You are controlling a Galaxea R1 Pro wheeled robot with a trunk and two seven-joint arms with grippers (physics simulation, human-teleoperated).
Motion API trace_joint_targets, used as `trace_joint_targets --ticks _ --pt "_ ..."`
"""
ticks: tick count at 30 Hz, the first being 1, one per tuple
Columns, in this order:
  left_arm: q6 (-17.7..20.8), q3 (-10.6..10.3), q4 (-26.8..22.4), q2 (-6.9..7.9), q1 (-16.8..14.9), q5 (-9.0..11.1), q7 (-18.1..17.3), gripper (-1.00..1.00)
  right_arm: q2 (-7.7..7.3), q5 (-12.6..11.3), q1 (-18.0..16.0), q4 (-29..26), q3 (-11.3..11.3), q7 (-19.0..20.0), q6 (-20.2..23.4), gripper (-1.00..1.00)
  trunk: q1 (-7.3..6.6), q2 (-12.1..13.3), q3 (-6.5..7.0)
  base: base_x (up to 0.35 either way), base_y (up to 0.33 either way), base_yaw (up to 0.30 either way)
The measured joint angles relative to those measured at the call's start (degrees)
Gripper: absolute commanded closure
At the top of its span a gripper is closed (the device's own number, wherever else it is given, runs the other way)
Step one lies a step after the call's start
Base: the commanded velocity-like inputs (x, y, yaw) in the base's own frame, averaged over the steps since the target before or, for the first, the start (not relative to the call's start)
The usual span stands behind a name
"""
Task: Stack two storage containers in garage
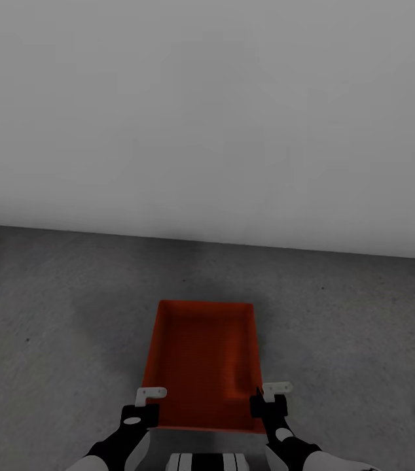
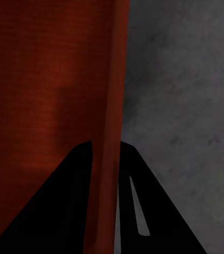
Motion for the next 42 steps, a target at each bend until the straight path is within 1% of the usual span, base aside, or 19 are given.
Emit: trace_joint_targets --ticks 3,15,29,35,39,41,42 --pt "0.0 0.0 0.0 0.00 0.0 0.0 0.0 1.00 0.00 0.0 0.0 0.0 0.0 0.0 0.0 1.00 0.00 0.0 0.00 0.000 0.000 0.000" --pt "0.0 0.0 0.0 0.00 0.0 0.0 0.0 1.00 0.00 0.0 0.0 0.0 0.0 0.0 0.1 1.00 2.63 -4.8 -2.15 0.000 0.000 0.000" --pt "0.0 0.0 0.0 0.00 0.0 0.0 0.0 1.00 0.00 0.0 0.0 0.0 0.0 0.0 0.0 1.00 2.64 -4.8 -2.15 0.000 0.000 0.000" --pt "-0.1 -0.1 -0.2 0.00 0.0 0.0 0.0 1.00 -0.01 -0.1 0.0 0.0 0.0 0.0 -0.4 1.00 3.95 -7.2 -3.22 0.000 0.000 0.000" --pt "-1.3 -0.2 -0.2 -0.08 0.0 0.0 0.1 1.00 -0.08 -0.6 0.0 0.1 0.5 -0.1 -1.8 1.00 4.83 -8.8 -3.94 0.000 0.000 0.000" --pt "-1.9 -0.1 -0.1 -0.11 0.0 0.0 0.1 1.00 -0.17 -0.1 0.0 -0.1 0.3 -0.1 -2.1 1.00 5.26 -9.6 -4.30 0.000 0.000 0.000" --pt "-2.0 -0.1 -0.1 -0.12 0.0 0.0 0.1 1.00 -0.17 -0.1 0.0 -0.1 0.3 -0.1 -2.1 1.00 5.26 -9.6 -4.31 0.000 0.000 0.000"
